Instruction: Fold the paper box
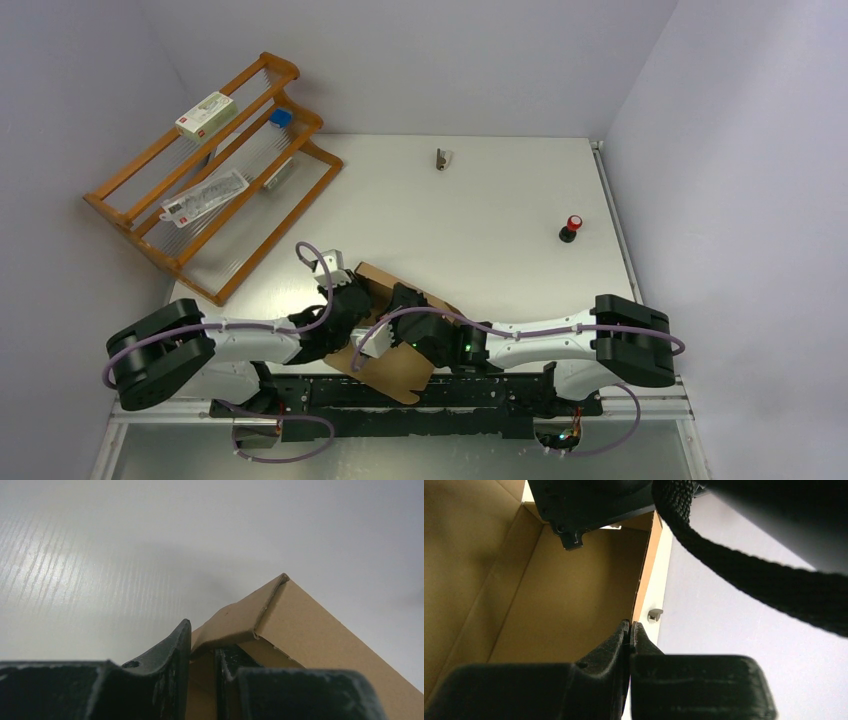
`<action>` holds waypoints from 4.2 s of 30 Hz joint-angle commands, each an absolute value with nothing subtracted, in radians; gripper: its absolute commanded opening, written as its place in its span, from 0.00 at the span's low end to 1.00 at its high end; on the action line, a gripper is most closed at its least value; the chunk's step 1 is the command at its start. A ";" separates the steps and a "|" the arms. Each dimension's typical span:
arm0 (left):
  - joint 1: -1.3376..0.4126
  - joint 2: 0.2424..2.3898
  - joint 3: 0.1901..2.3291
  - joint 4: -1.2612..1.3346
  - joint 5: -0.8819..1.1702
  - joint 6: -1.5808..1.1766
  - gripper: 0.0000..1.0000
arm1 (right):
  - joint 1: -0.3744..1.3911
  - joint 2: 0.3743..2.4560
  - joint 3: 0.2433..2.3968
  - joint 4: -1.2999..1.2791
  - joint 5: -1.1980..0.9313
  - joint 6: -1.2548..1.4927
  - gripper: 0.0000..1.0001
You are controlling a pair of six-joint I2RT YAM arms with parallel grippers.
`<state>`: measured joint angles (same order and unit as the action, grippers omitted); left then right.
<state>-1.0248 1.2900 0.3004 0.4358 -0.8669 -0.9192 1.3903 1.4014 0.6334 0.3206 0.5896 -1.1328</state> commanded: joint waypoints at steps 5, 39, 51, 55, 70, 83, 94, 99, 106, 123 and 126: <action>-0.993 1.274 0.261 0.150 -1.012 -1.035 0.18 | 1.403 1.386 0.622 0.254 0.573 -1.120 0.00; -0.996 0.663 0.135 0.148 -0.687 -0.720 0.69 | 1.361 1.346 0.634 0.232 0.558 -1.144 0.00; -0.996 0.372 0.160 -0.086 -0.645 -0.725 0.77 | 1.340 1.400 0.662 0.273 0.509 -1.202 0.00; -0.994 0.364 0.217 -0.173 -0.703 -0.742 0.80 | 1.324 1.436 0.675 0.330 0.490 -1.235 0.01; -0.987 0.472 0.420 -0.240 -0.718 -0.700 0.86 | 1.318 1.378 0.700 0.303 0.451 -1.084 0.24; -0.709 0.701 0.519 -0.183 -0.399 -0.656 0.87 | 1.319 1.220 0.845 0.031 0.506 -0.601 0.46; -0.516 0.881 0.597 -0.094 -0.067 -0.624 0.84 | 1.318 1.086 0.909 -0.342 0.800 0.168 0.55; -0.514 0.964 0.625 -0.092 -0.026 -0.622 0.80 | 1.318 1.021 0.906 -0.571 0.830 0.611 0.58; -0.512 1.026 0.646 -0.091 -0.010 -0.610 0.74 | 1.316 0.946 0.806 -0.523 0.818 0.801 0.59; -0.512 1.101 0.655 -0.058 0.021 -0.592 0.64 | 1.251 0.974 0.668 -0.236 0.810 0.819 0.50; -0.512 1.113 0.655 -0.053 0.043 -0.597 0.62 | 1.224 0.986 0.662 -0.225 0.790 0.832 0.49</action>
